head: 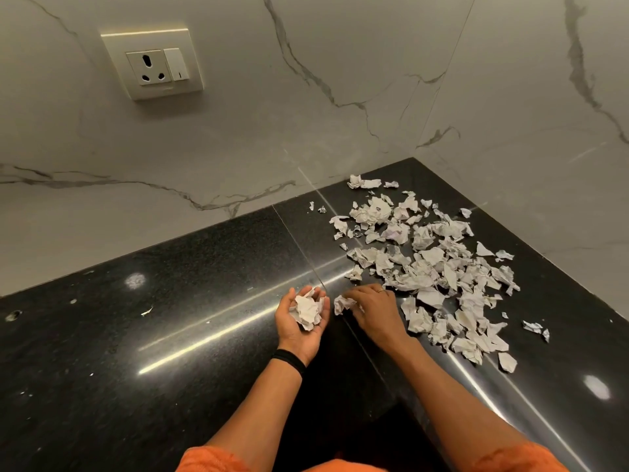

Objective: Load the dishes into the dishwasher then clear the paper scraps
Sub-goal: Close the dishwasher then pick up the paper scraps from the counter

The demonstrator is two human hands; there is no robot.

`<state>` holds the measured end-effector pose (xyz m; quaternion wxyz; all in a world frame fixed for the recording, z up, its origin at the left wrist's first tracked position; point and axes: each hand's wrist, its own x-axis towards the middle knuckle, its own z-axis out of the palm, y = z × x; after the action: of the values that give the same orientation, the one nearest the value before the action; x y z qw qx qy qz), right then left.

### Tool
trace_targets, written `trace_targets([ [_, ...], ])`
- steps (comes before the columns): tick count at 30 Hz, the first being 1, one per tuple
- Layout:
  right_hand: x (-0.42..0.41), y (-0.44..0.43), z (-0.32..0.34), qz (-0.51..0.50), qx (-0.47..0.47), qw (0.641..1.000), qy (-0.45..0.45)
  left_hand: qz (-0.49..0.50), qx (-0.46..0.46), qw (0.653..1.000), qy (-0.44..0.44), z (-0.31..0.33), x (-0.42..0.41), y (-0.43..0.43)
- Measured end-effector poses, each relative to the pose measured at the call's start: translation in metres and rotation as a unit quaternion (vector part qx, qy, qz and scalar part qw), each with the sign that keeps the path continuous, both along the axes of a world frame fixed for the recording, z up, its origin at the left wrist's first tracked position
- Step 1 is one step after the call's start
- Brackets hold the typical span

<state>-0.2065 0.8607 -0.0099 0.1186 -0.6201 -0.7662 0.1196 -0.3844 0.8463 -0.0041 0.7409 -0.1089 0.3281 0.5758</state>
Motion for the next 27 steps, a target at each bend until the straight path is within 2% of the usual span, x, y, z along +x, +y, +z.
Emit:
trace_targets([
  [5,0.008,-0.001,0.001,-0.05,0.075,0.989,0.115,-0.008,0.001,1.0,0.016,-0.007,-0.001,-0.002],
  [9,0.006,0.0,0.026,-0.092,0.056,0.958,0.265,-0.016,0.004,0.999,0.035,-0.01,0.004,0.002],
  [11,-0.004,-0.003,0.04,-0.079,0.039,0.946,0.313,-0.035,0.005,0.998,0.06,-0.01,0.01,0.004],
  [15,-0.031,-0.015,0.038,-0.035,-0.003,0.963,0.266,-0.075,0.027,0.996,0.047,-0.005,0.026,0.008],
  [20,-0.041,-0.02,0.025,-0.034,-0.013,0.977,0.209,-0.079,0.014,0.995,0.051,-0.011,0.031,0.008],
  [23,-0.037,-0.017,0.031,-0.021,-0.035,0.974,0.223,-0.078,0.012,0.995,0.054,-0.014,0.028,0.007],
  [27,-0.028,0.003,0.038,-0.051,-0.007,0.956,0.289,-0.067,0.023,0.997,0.039,0.0,0.026,0.009],
])
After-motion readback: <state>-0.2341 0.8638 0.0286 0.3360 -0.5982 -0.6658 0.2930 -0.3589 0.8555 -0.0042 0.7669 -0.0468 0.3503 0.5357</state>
